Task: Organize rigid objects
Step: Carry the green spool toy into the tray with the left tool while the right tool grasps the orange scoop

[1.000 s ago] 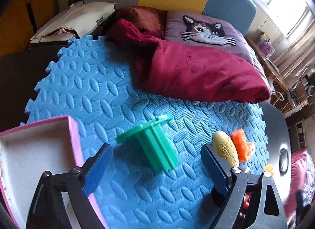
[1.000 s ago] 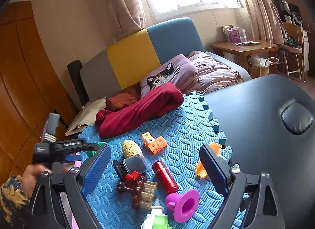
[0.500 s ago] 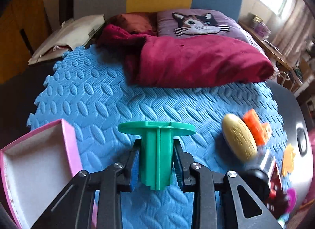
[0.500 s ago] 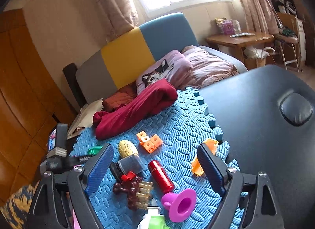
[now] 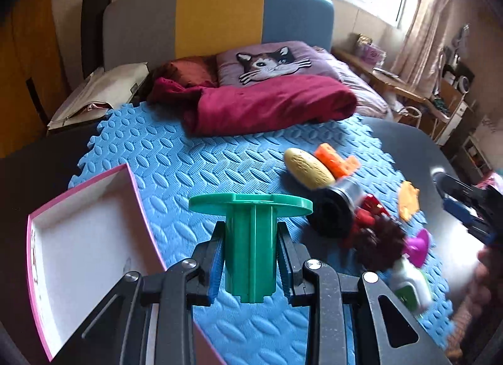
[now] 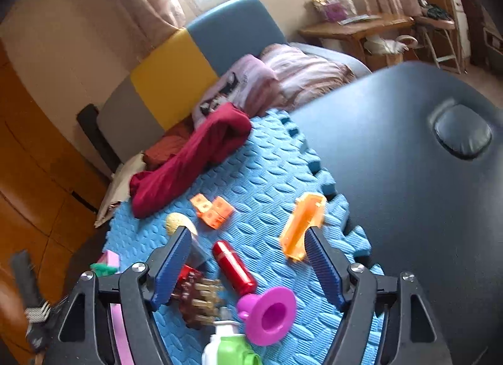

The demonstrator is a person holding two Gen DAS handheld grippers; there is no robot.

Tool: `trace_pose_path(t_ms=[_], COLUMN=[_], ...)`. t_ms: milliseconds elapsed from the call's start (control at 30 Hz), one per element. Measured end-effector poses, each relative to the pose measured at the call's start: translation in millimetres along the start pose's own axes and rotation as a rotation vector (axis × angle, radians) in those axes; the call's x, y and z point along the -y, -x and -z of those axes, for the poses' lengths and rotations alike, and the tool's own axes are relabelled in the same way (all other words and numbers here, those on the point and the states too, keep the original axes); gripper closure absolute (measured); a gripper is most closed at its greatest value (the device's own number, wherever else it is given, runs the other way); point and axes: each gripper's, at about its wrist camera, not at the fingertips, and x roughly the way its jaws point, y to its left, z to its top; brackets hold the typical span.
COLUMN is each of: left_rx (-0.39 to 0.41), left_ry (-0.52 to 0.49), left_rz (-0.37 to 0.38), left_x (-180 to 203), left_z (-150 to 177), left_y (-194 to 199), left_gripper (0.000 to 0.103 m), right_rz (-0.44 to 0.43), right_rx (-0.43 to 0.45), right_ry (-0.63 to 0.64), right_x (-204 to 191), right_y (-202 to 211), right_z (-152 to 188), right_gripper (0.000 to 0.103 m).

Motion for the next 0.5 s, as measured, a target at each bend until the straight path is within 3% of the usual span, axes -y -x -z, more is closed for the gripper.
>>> trace_pose_path(t_ms=[100, 233, 500], left_rx=[0.018, 0.037, 0.055], left_ry=[0.006, 0.013, 0.024], left_rz=[0.023, 0.045, 0.074], left_x=[0.1, -1.8, -11.0], left_z=[11.2, 24.5, 50.3], left_y=[15.6, 32.7, 54.8], left_gripper=[0.073, 0.073, 0.073], right_rz=[0.007, 0.026, 0.130], right_rx=[0.022, 0.014, -0.078], right_ry=[-0.107, -0.205, -0.036], right_x=[22.6, 41.0, 12.3], right_y=[4.1, 1.9, -38.4], right_z=[-4.3, -5.8, -16.1], right_gripper=[0.029, 0.041, 0.044])
